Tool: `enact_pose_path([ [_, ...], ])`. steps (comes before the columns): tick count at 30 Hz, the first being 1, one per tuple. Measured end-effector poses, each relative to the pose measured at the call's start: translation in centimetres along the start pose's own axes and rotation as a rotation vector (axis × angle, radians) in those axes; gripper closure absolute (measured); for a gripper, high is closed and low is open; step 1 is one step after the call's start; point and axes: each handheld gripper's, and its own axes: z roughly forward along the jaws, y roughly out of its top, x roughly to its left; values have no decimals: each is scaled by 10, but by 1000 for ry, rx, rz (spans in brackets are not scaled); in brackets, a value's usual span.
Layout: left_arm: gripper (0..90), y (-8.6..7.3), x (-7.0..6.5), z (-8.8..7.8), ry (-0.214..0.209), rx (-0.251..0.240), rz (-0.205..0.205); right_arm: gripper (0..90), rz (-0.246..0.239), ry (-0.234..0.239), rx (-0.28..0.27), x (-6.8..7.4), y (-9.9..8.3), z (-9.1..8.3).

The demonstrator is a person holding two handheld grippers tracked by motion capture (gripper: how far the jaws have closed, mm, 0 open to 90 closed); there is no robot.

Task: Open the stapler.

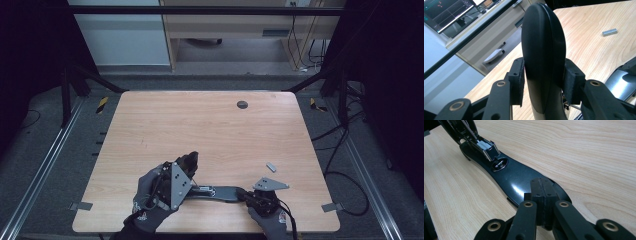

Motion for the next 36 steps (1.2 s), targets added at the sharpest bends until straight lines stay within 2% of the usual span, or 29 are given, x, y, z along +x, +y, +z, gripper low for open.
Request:
enact_pose_path([
  [36,564,-18,23,-16,27,-17,-91,900,8,4,9,2,1,1],
])
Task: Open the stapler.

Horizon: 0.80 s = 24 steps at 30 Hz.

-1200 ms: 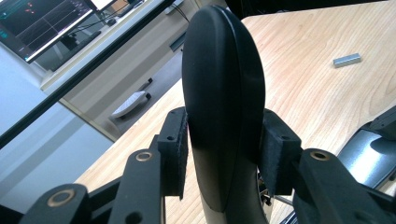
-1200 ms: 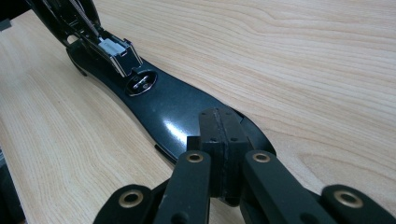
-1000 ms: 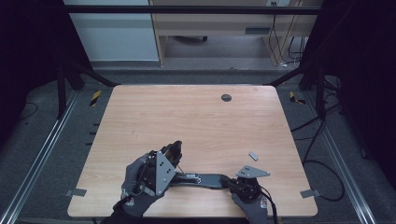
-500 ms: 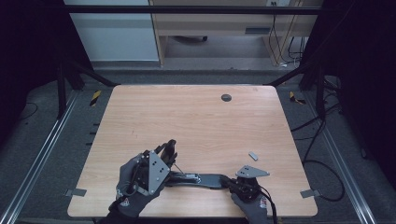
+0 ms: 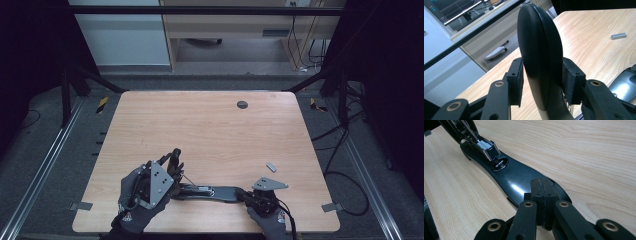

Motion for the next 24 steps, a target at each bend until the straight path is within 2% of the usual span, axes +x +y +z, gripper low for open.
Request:
enact_pose_path([
  [12,559,-7,8,-6,10,-5,-33,900,-7,5,-1,0,0,1],
  [14,557,-8,10,-7,25,1,-39,900,-6,5,0,0,0,1],
  [21,548,-23,26,-15,26,-11,-124,900,-4,6,0,0,0,1],
  [24,544,-26,29,-17,31,-13,-126,900,-4,6,0,0,0,1],
])
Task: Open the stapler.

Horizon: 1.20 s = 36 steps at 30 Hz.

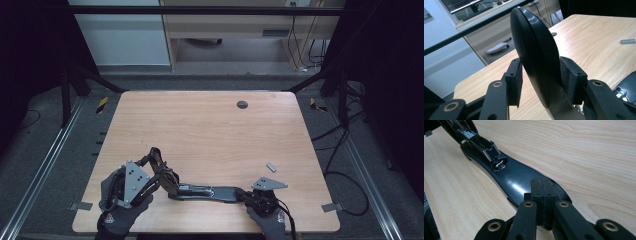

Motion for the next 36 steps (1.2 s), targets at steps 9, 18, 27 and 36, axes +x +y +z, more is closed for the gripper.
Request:
enact_pose_path([
  [9,536,-6,5,-3,13,0,-20,900,-1,3,-1,0,0,0],
  [18,531,-11,8,-6,31,-4,-44,900,7,5,-1,0,0,0],
  [27,519,-18,14,-7,44,-1,-68,900,8,5,-2,-1,0,0],
  [36,512,-24,18,-9,51,-6,-95,900,-1,-10,-4,-1,1,2],
])
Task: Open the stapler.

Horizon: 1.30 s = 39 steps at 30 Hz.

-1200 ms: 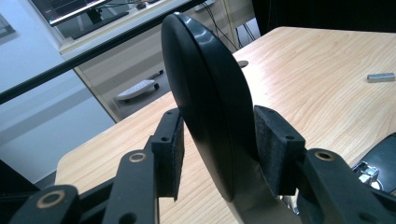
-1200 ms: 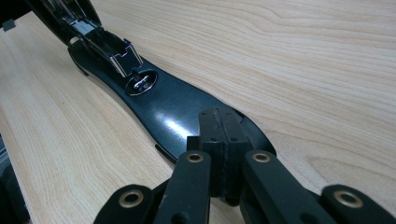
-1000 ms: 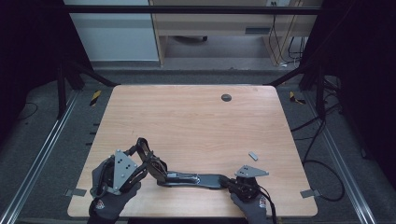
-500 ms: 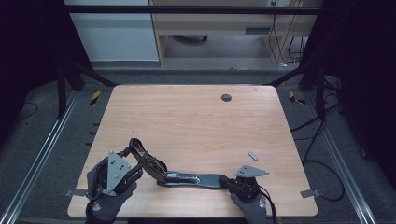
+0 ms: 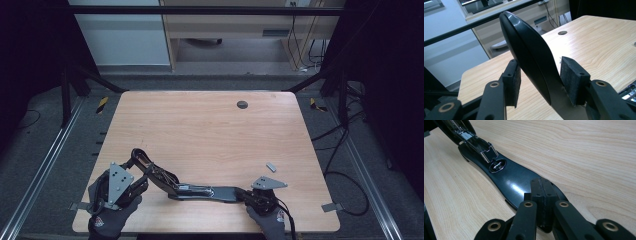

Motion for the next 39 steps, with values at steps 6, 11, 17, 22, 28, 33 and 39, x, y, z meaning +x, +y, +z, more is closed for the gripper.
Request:
enact_pose_path([
  [6,504,-4,4,-1,3,0,-14,900,5,-1,-1,0,0,0],
  [11,486,-11,8,-3,15,3,-22,900,4,-5,2,1,1,1],
  [17,473,-20,16,-5,12,8,-65,900,1,-6,-1,0,1,1],
  [22,462,-23,17,-5,16,6,-66,900,-2,-6,-1,0,1,2],
  [28,446,-31,23,-6,12,11,-110,900,-5,-11,0,1,2,2],
  [33,437,-33,24,-6,7,2,-102,900,-6,-11,-1,2,2,3],
  [39,413,-34,24,-6,26,11,-82,900,-7,-11,-1,2,2,4],
])
